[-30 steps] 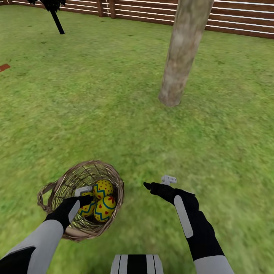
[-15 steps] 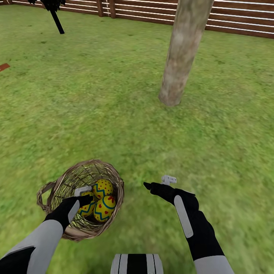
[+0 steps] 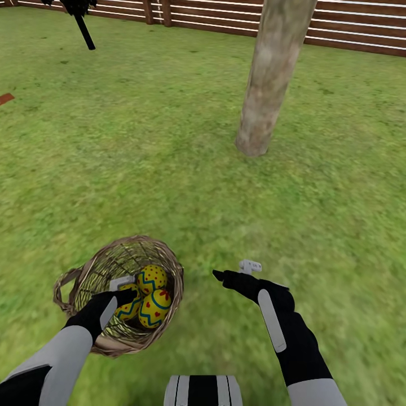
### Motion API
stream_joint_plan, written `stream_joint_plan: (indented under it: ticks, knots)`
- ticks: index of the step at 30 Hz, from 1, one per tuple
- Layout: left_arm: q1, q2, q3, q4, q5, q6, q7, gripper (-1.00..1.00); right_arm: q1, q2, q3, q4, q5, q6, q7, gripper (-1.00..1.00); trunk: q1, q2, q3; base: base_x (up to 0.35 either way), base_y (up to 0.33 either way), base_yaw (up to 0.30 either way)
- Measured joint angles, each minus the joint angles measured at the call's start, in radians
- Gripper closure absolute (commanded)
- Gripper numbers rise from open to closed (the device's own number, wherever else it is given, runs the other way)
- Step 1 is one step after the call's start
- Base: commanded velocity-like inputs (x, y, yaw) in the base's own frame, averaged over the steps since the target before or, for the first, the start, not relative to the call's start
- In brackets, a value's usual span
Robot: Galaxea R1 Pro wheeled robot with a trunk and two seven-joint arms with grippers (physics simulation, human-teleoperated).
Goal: Take the three Easter eggs out of the wicker basket on the lawn in the garden, then place them on the lawn next to a single tree (choose any tree) so that all three eggs are next to the same tree and none are left in the basket.
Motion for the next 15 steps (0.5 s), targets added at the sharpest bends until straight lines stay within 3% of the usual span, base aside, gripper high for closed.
stream_joint_plan:
  ticks: [15]
  knots:
    - [0.0, 0.0, 0.0, 0.0, 0.002, 0.003, 0.001, -1.0, 0.0, 0.0, 0.0, 0.0, 0.0, 0.0, 0.0, -1.0, 0.0, 0.0, 0.0, 0.0, 0.0, 0.0]
